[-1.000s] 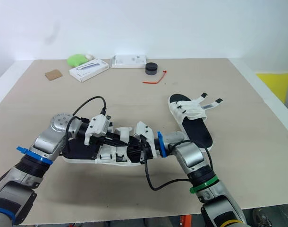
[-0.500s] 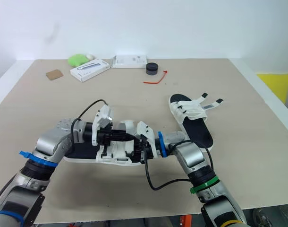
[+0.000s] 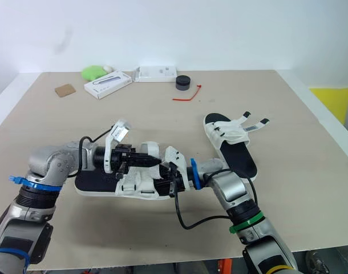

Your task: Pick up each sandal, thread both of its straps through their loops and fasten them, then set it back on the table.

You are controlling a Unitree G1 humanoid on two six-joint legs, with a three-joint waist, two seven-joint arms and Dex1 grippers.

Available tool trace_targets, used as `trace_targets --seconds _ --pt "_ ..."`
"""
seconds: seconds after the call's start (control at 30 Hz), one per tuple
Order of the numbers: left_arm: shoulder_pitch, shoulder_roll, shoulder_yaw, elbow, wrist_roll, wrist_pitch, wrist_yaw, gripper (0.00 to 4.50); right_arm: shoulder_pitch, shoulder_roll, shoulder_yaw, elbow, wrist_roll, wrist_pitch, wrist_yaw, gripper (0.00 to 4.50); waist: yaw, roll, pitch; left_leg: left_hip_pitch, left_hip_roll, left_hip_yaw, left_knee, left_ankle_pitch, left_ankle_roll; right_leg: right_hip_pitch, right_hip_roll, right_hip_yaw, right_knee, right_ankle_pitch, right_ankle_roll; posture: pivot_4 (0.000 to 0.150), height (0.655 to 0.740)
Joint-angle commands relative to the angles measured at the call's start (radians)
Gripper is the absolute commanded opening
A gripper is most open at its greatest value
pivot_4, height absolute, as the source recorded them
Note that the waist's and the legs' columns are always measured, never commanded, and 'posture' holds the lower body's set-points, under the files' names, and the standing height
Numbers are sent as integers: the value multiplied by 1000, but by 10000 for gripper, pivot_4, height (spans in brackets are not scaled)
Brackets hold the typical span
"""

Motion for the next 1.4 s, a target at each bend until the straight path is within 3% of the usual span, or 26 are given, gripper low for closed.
trace_targets --seconds 0.03,0.23,0.53,0.8,1.17,1.4 --pt "7 32 38 -64 -91 112 9 639 45 -6 52 62 -35 42 -23 0 0 0 0 0 0 0 0 0 0 0 0 0 0 0 0 1500 7400" --pt "7 4 89 -38 -137 176 93 639 47 -5 53 60 -33 44 -23 0 1 0 0 0 0 0 0 0 0 0 0 0 0 0 0 1500 7400" --pt "-23 -51 99 29 -98 109 171 639 53 -6 52 52 -31 48 -27 0 1 0 0 0 0 0 0 0 0 0 0 0 0 0 0 1500 7400" --pt "-20 -17 73 55 -93 119 153 639 61 -7 49 41 -28 58 -33 0 1 0 0 0 0 0 0 0 0 0 0 0 0 0 0 1500 7400" --pt "-19 -3 108 63 -146 210 156 639 63 -8 50 39 -28 60 -33 0 1 0 0 0 0 0 0 0 0 0 0 0 0 0 0 1500 7400" --pt "-105 -54 235 181 -225 372 215 639 66 -10 52 37 -28 60 -31 0 2 -1 0 0 0 0 0 0 0 0 0 0 0 0 0 1500 7400"
